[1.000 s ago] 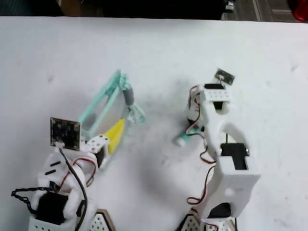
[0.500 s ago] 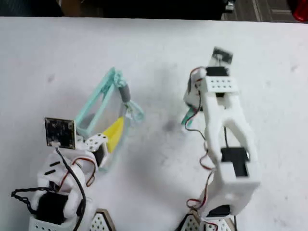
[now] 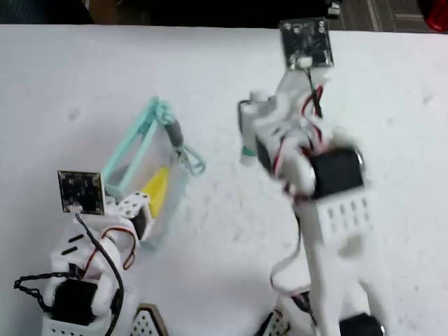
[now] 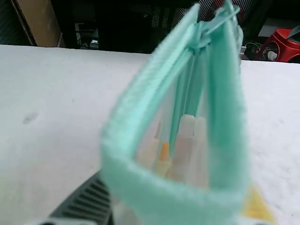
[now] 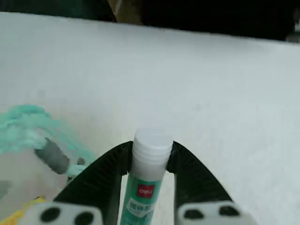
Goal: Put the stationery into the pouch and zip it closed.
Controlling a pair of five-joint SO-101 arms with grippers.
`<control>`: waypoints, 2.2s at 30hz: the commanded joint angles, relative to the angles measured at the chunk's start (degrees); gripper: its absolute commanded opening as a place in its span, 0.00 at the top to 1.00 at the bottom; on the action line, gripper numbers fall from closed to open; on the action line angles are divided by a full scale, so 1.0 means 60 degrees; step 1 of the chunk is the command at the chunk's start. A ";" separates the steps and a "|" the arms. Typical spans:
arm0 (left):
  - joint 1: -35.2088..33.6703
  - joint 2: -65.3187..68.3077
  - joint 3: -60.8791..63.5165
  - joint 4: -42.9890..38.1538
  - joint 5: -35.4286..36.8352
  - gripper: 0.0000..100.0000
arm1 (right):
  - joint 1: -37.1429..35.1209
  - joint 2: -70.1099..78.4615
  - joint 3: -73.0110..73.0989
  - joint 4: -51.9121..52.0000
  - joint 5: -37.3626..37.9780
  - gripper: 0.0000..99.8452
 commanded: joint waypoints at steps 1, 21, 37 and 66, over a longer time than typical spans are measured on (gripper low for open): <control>0.0227 0.0066 -0.0293 -0.0147 -0.0029 0.72 | -0.0593 -0.1253 -0.0425 -0.0842 0.0190 0.98; 0.1443 0.0066 -0.0278 0.0161 -0.0601 0.71 | -0.4535 -0.2176 0.0293 -0.4183 0.0879 0.98; 0.1429 0.0066 -0.0278 0.0103 -0.0601 0.71 | -0.4549 -0.2220 0.4249 -0.6923 0.0952 0.98; 0.1414 0.0066 -0.0161 0.0088 -0.0601 0.71 | -0.3392 -0.3802 0.4498 -0.4960 0.0879 0.77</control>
